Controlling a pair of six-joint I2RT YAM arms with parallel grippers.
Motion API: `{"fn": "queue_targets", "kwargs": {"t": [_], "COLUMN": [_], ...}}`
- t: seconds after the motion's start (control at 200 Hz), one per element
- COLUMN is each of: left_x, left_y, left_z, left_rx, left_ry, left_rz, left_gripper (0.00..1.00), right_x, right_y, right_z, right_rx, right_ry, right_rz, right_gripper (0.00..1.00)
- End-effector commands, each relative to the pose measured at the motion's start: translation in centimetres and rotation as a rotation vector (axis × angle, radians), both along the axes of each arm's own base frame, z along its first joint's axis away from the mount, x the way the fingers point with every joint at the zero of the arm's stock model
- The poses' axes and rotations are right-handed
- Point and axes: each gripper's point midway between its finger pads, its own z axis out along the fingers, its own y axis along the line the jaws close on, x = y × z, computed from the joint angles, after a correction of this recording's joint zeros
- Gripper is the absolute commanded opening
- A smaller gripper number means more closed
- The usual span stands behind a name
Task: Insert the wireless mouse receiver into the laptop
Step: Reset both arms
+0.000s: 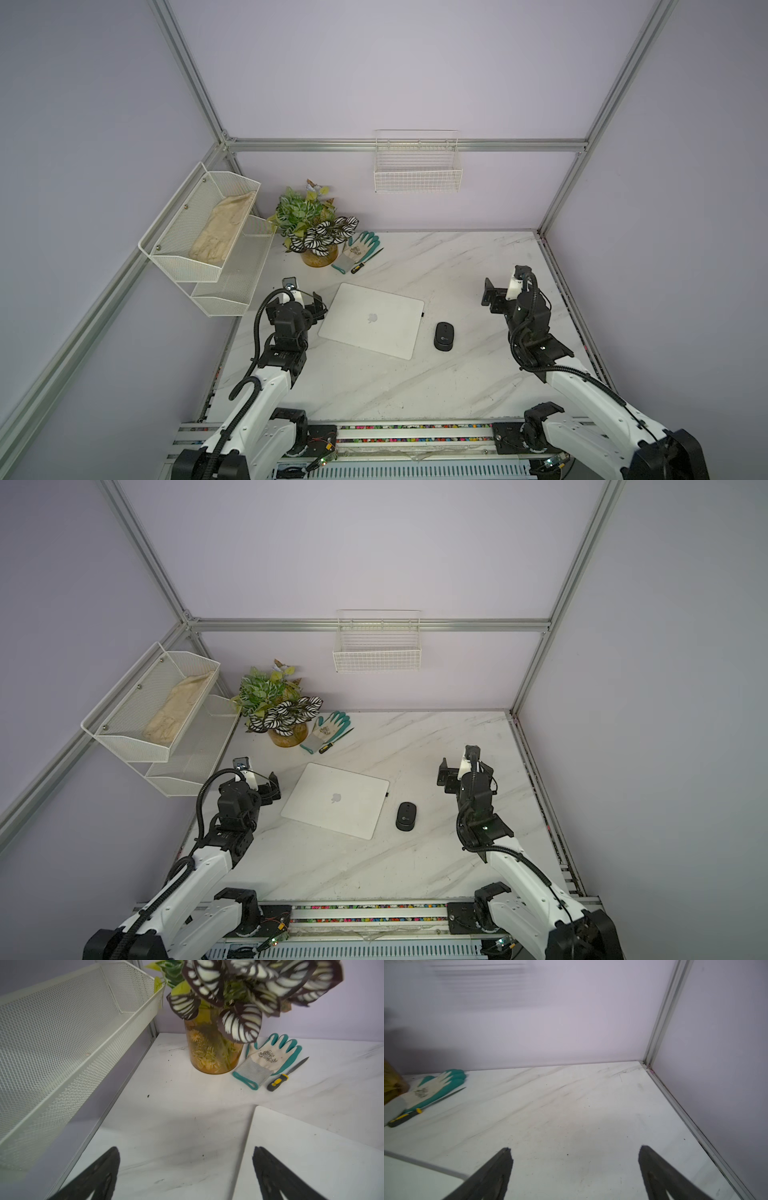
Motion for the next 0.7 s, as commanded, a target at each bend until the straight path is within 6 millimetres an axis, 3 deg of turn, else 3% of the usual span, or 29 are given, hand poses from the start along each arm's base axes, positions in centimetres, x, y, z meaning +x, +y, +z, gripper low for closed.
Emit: {"fn": "queue_targets", "kwargs": {"t": [0.0, 0.12, 0.295, 0.345, 0.425, 0.475, 0.59, 0.695], "left_x": [1.2, 2.0, 3.6, 3.9, 4.6, 5.0, 6.6, 7.5], "left_y": [0.8, 1.6, 1.3, 1.4, 1.7, 1.2, -0.3, -0.6], "left_z": [1.1, -1.0, -1.8, -1.8, -2.6, -4.6, -5.4, -6.1], "left_rx": [0.031, 0.001, -0.082, -0.098, -0.115, -0.116, -0.098, -0.101], "left_ry": [-0.110, -0.122, -0.200, -0.213, -0.214, -0.184, -0.144, -0.066], "left_rz": [0.009, 0.018, -0.075, -0.078, -0.069, -0.098, -0.203, -0.218], "left_gripper": [1.00, 1.00, 1.00, 1.00, 1.00, 1.00, 1.00, 1.00], "right_x": [1.5, 2.8, 4.9, 5.4, 6.4, 6.7, 7.8, 8.4], "right_y": [-1.1, -1.8, -1.8, -1.3, -0.5, 0.0, -1.1, -2.7], "right_z": [-0.9, -3.5, -6.3, -6.3, -8.5, -9.9, -10.5, -10.9], "right_rx": [-0.016, 0.013, 0.010, 0.017, -0.003, -0.010, 0.026, 0.073], "right_ry": [-0.084, -0.112, -0.111, -0.126, -0.085, -0.070, -0.027, -0.003], "right_rz": [-0.021, -0.033, 0.046, 0.100, 0.158, 0.191, 0.153, 0.105], "right_gripper": [0.97, 0.97, 0.97, 0.96, 0.95, 0.93, 0.96, 0.97]}}
